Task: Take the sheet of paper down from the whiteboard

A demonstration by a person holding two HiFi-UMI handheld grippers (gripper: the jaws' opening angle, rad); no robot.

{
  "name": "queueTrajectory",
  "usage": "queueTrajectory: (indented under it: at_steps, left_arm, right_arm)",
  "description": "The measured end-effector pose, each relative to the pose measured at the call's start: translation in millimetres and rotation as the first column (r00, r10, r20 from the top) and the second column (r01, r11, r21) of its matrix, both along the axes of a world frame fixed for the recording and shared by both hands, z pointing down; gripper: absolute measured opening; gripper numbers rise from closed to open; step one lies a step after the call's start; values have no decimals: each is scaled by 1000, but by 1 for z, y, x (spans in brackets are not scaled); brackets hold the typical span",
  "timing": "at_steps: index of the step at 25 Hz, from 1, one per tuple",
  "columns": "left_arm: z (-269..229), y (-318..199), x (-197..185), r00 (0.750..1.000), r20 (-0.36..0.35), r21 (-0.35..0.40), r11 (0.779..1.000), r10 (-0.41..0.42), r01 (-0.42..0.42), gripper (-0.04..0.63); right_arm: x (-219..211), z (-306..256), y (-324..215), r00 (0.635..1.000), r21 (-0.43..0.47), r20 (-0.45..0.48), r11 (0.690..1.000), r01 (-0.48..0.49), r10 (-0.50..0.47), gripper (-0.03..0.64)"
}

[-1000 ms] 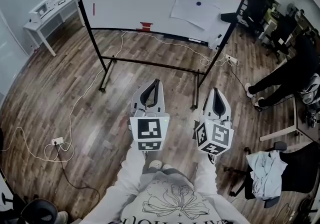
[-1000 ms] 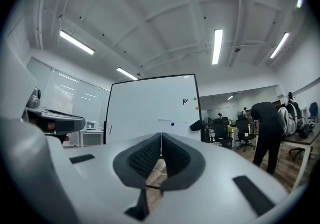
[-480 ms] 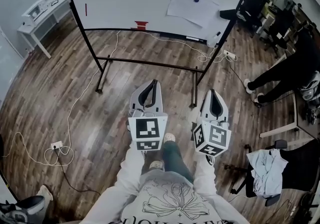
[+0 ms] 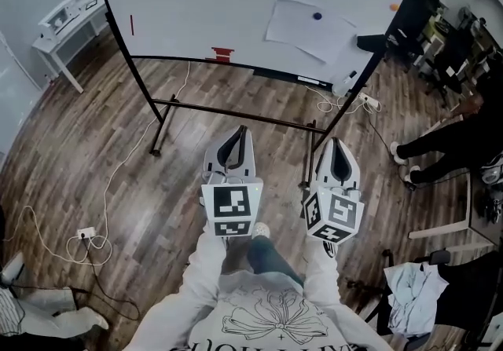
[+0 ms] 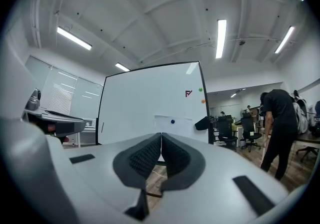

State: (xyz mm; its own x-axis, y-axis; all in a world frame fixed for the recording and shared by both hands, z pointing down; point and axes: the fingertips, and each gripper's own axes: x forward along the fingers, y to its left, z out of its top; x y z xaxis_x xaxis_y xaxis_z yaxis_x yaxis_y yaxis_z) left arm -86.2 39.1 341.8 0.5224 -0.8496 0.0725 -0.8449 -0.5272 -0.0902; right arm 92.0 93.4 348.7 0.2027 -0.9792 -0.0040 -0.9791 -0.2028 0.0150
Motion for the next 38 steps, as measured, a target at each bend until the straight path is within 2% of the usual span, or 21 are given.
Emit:
queueTrajectory:
  at_steps: [10, 20, 26, 33, 38]
  left_arm:
    - [-17, -104, 69, 999, -12, 36, 999, -41, 41, 6]
    - [2, -175, 108, 998, 2, -15, 998, -59, 59, 8]
    - [6, -232, 125, 998, -23, -17, 998, -55, 55, 8]
    - [-2, -311, 146, 999, -46, -7, 1000, 3, -3, 8]
    - [-9, -363, 155, 999, -28, 15, 999, 46, -45, 8]
  right_arm:
    - [69, -16, -119, 999, 28, -26, 998, 48, -47, 3]
    - [109, 5, -186, 998, -15, -17, 998, 54, -55, 3]
    - [130, 5, -234, 998, -11, -45, 999, 36, -36, 3]
    - [153, -7, -304, 998, 16, -62, 1000, -12, 13, 3]
    - [160, -13, -348, 996, 17, -82, 999, -37, 38, 5]
